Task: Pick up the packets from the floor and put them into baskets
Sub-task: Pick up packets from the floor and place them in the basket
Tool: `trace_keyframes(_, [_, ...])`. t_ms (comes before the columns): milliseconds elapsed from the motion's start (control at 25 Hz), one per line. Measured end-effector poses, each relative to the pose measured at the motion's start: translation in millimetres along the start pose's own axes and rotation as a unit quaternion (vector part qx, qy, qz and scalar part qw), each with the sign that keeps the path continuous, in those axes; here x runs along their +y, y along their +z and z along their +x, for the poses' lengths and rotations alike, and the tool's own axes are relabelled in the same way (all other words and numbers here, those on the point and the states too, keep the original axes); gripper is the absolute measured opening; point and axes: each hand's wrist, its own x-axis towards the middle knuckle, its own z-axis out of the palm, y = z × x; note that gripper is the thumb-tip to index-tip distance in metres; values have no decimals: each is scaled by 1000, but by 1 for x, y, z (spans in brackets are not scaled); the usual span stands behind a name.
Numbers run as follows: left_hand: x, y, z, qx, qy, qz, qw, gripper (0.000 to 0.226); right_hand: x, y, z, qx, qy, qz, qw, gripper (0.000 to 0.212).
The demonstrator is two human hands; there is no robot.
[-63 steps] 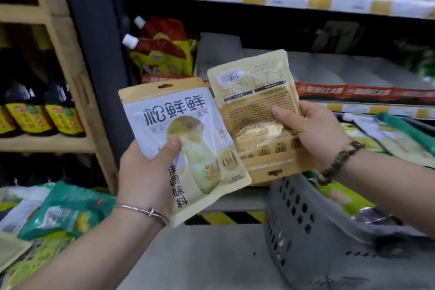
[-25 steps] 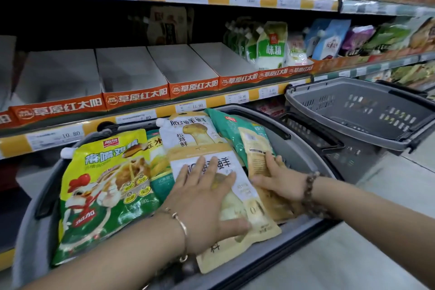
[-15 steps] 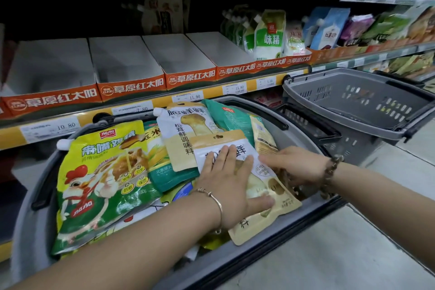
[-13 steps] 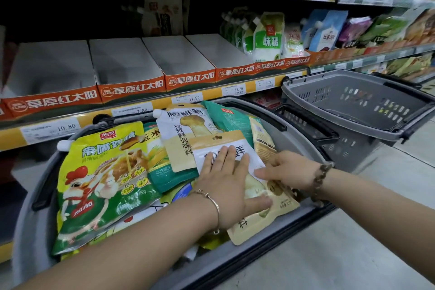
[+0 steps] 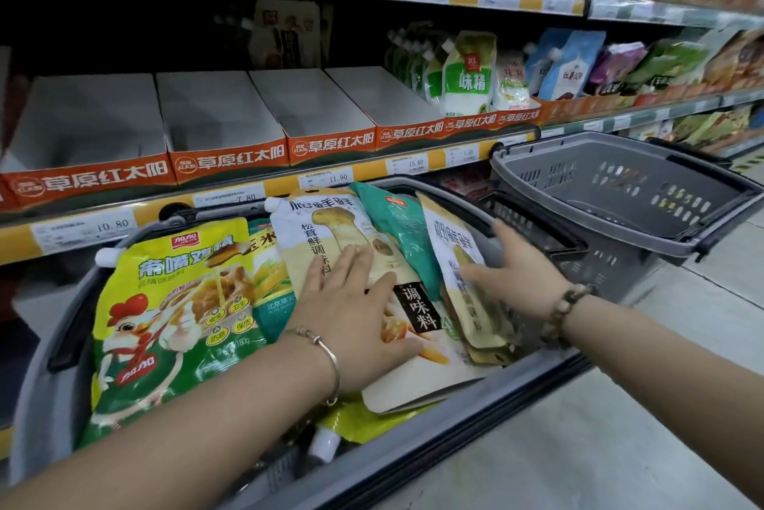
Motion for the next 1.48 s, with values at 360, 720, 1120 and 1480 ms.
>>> trace_keyframes(360, [-8, 4, 8, 5, -68, 19, 997, 83, 12, 33, 7, -179, -9, -85, 980, 110])
trace_keyframes(720, [7, 1, -5, -24, -26, 21, 999, 82, 9, 37, 5, -111, -28, -49, 992, 89])
trace_keyframes(1120, [-58, -70, -53, 117, -76, -181, 973, 60, -66, 36, -52, -11, -219, -81, 972, 74])
trace_keyframes(1480, [-176, -94, -274, 134, -235, -108, 957, 64, -259, 158, -140, -131, -414, -79, 897, 64])
